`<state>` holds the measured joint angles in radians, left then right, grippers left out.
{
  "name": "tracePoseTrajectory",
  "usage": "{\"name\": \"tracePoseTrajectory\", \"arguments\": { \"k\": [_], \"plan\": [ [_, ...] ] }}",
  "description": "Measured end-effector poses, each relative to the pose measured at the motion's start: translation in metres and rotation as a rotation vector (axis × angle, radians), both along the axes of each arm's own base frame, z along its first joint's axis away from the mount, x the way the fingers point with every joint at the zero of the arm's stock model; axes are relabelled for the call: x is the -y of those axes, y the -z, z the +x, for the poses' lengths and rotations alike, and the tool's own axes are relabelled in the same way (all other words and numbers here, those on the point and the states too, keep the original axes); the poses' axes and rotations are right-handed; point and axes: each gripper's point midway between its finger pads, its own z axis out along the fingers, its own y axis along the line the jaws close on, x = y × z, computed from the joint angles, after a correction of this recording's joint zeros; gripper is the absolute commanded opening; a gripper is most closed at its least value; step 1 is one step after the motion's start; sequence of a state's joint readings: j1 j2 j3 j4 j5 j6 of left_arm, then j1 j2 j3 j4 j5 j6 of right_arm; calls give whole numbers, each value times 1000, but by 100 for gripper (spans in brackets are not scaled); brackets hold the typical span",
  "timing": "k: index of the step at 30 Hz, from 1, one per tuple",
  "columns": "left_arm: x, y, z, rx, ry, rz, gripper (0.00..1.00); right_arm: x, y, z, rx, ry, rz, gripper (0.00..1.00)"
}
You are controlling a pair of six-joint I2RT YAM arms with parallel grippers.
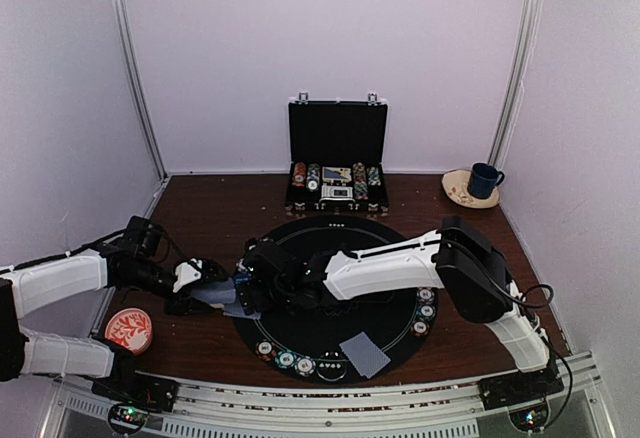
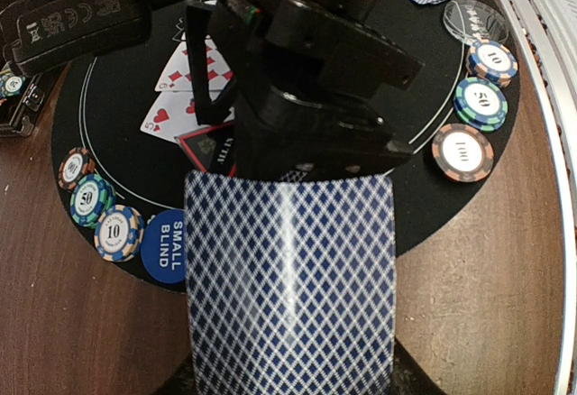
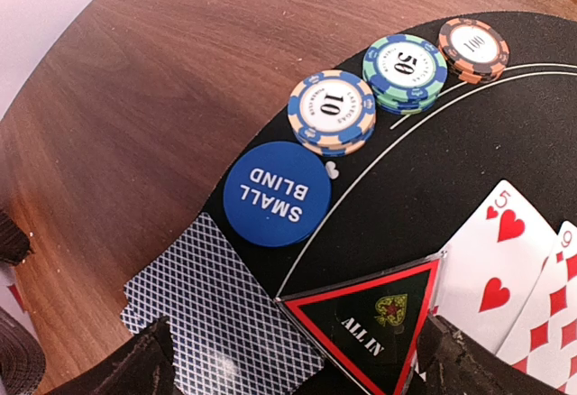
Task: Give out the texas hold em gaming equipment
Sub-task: Place the all-in button in the small blind area.
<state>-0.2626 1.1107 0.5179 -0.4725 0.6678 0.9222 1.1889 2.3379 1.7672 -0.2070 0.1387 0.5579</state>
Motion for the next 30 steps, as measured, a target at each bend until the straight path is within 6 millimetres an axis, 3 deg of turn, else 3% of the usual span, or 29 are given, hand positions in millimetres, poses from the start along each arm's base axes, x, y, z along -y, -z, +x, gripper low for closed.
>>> {"name": "tracePoseTrajectory", "arguments": {
  "k": [30],
  "plan": [
    [0,0,0,0,-1,2,14,-13,-2,-5,-33,-38,61,95]
  ]
}}
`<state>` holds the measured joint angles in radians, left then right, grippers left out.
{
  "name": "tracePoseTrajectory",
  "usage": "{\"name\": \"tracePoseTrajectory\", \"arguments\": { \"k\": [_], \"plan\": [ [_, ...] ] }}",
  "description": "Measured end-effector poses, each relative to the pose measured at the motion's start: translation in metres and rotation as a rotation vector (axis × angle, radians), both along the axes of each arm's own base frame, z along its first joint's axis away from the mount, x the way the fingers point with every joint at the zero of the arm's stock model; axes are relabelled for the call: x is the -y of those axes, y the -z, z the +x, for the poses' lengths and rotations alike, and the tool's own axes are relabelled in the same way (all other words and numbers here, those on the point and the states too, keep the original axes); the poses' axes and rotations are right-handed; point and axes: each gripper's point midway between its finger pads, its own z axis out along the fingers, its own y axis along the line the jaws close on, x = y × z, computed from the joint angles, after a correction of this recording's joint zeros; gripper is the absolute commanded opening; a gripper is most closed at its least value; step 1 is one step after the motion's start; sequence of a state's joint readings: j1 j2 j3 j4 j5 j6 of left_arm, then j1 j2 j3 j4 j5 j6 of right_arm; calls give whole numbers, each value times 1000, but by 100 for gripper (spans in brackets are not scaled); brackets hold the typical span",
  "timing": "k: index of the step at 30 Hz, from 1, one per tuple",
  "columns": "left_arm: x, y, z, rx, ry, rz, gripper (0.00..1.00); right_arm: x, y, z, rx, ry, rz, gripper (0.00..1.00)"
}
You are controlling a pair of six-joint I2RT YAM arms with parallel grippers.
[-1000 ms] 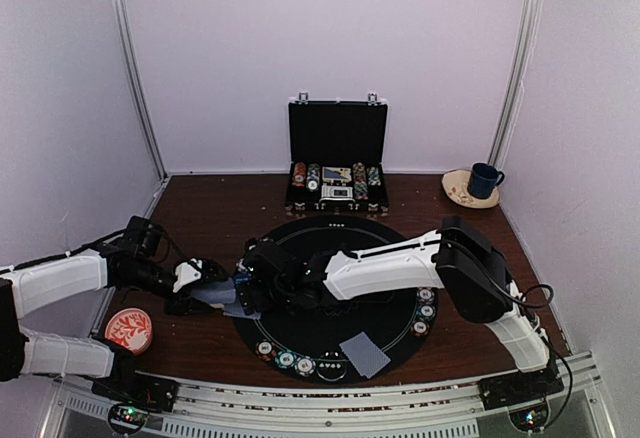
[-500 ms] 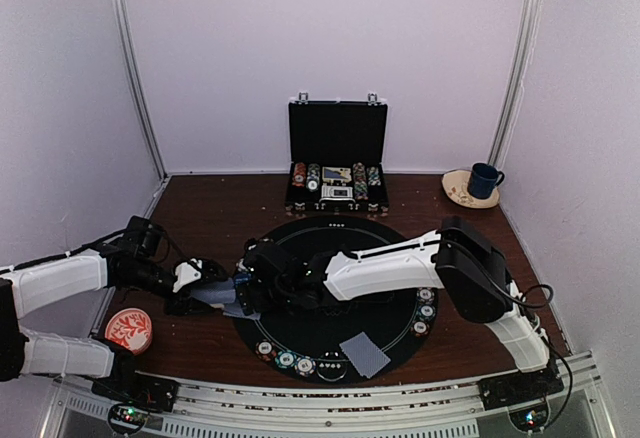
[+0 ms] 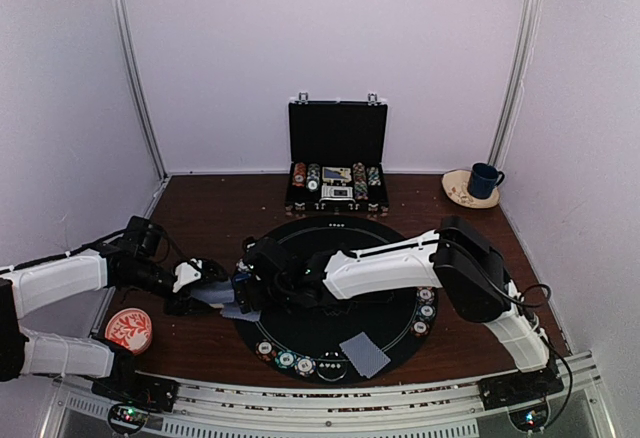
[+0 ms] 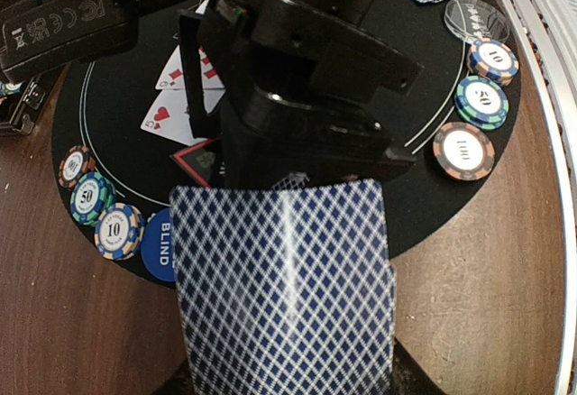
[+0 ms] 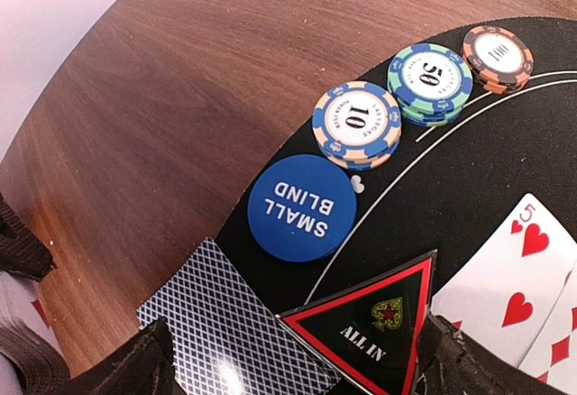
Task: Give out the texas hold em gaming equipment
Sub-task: Place the all-in button in the small blind area.
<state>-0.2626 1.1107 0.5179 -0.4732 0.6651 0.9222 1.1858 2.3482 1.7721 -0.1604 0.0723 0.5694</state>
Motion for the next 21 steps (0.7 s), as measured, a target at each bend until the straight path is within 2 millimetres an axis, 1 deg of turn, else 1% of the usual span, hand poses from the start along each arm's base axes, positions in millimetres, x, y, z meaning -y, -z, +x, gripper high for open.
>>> {"name": "tracePoseTrajectory", "arguments": {
  "k": [6,11,13,16,21],
  "plan": [
    [0,0,0,1,0,0,14,3,1,3,11,20,-6,96],
    [0,0,0,1,0,-1,14,16,0,2,16,38,-37,98],
    [0,0,0,1,0,-1,14,19,-4,3,23,47,-45,98],
    [0,0,0,1,0,-1,14,22,-10,8,31,60,-42,99],
    [0,0,0,1,0,-1,14,33,-11,24,30,97,-67,100]
  ]
}}
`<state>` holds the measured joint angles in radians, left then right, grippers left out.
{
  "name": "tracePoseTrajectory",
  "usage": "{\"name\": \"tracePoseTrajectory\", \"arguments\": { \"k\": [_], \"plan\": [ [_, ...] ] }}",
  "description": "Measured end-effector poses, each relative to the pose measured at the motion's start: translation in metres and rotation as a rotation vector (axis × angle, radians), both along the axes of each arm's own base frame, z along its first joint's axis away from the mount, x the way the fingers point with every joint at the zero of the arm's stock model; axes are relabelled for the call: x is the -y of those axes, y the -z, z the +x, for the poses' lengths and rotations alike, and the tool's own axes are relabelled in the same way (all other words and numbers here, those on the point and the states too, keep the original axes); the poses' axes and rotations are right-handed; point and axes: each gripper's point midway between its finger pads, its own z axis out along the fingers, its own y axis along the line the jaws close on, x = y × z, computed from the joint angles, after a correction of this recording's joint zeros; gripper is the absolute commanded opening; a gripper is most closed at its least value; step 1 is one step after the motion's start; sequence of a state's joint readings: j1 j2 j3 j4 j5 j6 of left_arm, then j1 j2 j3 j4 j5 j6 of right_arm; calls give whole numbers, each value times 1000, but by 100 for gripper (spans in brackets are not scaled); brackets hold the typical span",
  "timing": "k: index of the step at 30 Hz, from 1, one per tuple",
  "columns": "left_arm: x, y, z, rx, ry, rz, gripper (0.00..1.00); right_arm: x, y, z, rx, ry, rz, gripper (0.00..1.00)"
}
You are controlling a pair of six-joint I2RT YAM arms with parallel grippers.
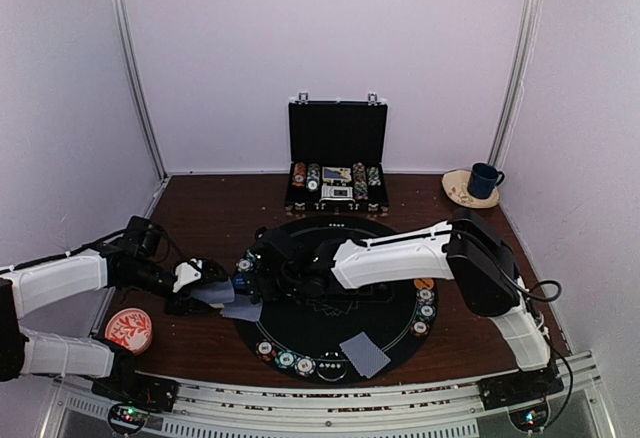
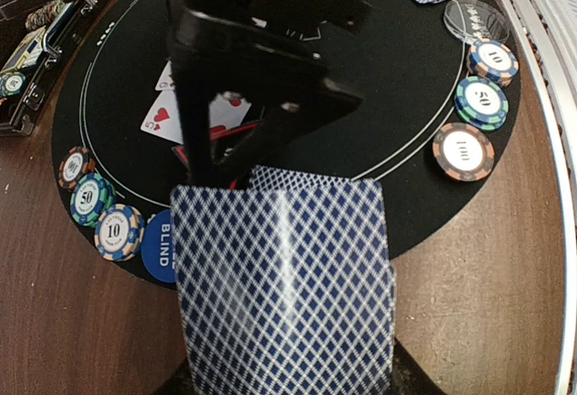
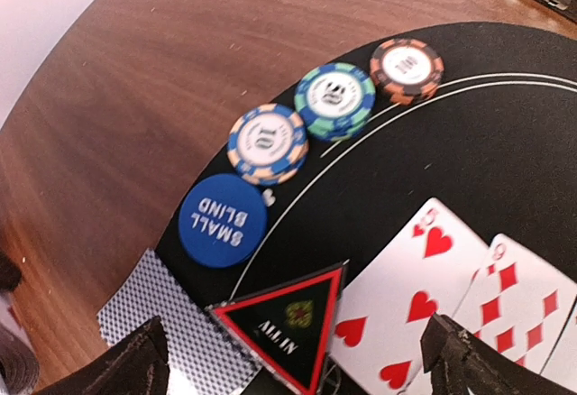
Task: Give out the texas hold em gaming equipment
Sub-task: Place the all-in button in the small blind area.
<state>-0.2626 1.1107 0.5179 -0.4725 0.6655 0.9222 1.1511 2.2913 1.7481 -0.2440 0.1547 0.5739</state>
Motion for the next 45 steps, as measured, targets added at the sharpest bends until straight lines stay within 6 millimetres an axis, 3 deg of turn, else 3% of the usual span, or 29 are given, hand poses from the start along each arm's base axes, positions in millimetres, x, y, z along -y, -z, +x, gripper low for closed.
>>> {"name": "tracePoseTrajectory", "arguments": {
  "k": [6,10,14,25,45],
  "plan": [
    [0,0,0,0,0,0,14,0,-6,22,7,34,11,100],
    [0,0,0,0,0,0,14,0,8,32,-4,46,-5,100],
    [0,0,0,0,0,0,14,-1,27,35,-21,46,-32,100],
    [0,1,0,-2,0,1,14,-28,23,41,-39,3,27,100],
    [0,1,0,-2,0,1,14,-16,25,57,1,76,19,100]
  ]
}}
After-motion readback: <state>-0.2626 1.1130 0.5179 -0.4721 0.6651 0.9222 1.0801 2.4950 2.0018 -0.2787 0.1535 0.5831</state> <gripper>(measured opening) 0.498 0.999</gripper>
